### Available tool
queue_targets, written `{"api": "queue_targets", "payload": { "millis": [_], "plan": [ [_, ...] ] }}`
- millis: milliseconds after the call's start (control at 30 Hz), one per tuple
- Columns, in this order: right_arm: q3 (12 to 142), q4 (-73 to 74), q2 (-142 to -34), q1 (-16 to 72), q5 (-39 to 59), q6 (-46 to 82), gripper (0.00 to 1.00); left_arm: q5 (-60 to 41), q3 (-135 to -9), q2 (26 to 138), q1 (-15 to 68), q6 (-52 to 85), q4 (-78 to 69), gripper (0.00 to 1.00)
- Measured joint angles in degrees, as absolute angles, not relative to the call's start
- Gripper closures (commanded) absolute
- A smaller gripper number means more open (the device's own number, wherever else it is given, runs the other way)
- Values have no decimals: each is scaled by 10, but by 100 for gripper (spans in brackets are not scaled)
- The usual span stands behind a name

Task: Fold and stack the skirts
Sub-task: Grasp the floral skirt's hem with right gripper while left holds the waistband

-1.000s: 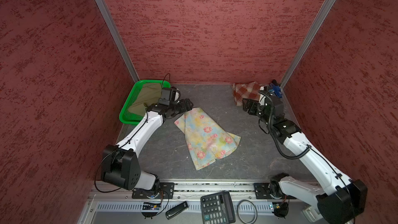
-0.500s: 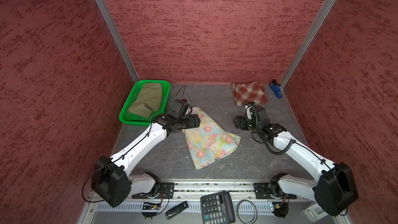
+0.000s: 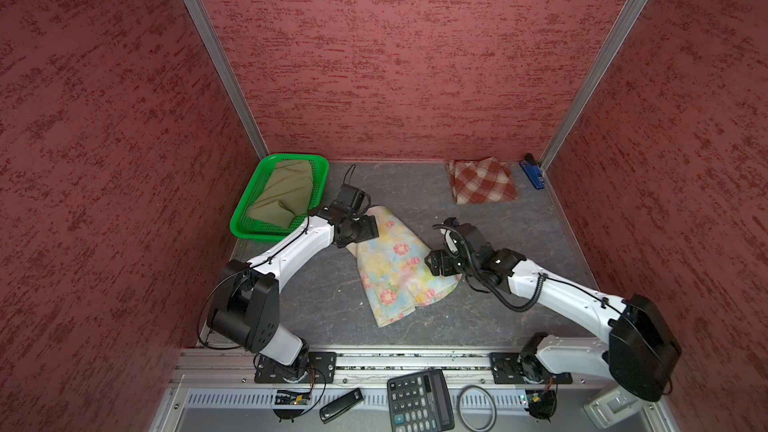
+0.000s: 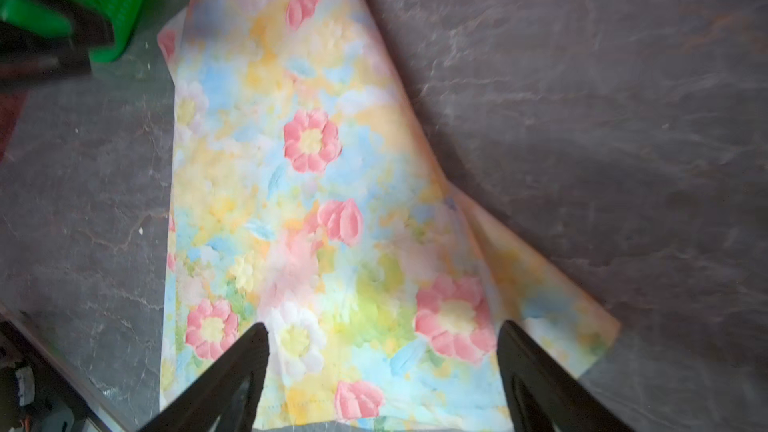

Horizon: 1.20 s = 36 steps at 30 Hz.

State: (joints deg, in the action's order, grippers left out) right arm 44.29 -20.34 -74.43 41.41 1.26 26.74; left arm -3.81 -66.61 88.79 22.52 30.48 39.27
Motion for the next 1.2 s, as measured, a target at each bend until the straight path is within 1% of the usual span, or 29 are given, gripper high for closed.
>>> {"api": "queue_targets", "payload": {
  "millis": [133, 233, 267, 300, 400, 433, 467, 633, 733, 933, 1200],
  "plan": [
    [424, -194, -783, 428, 9, 277, 17, -42, -692, 907, 206, 296, 384, 15],
    [418, -193, -816, 428, 1, 277, 23, -46, -693, 911, 201, 295, 380, 14],
    [418, -190, -829, 428, -2, 277, 29, -48, -693, 912, 200, 293, 379, 14],
    [418, -184, -842, 428, -3, 275, 43, -49, -693, 914, 199, 292, 378, 14],
    [419, -179, -873, 428, -8, 270, 81, -55, -693, 916, 193, 290, 373, 14],
    [419, -179, -874, 428, -11, 268, 93, -57, -693, 916, 192, 290, 373, 14],
    [420, -177, -871, 428, -14, 268, 100, -57, -693, 916, 189, 288, 371, 14],
    [449, -181, -835, 428, -31, 251, 100, -61, -694, 916, 180, 284, 368, 14],
    [472, -182, -798, 425, -46, 240, 100, -62, -697, 916, 177, 280, 367, 14],
    [475, -182, -710, 419, -57, 219, 100, -66, -728, 931, 163, 275, 357, 14],
    [471, -171, -686, 418, -56, 195, 100, -81, -825, 1035, 160, 272, 329, 14]
  ]
}}
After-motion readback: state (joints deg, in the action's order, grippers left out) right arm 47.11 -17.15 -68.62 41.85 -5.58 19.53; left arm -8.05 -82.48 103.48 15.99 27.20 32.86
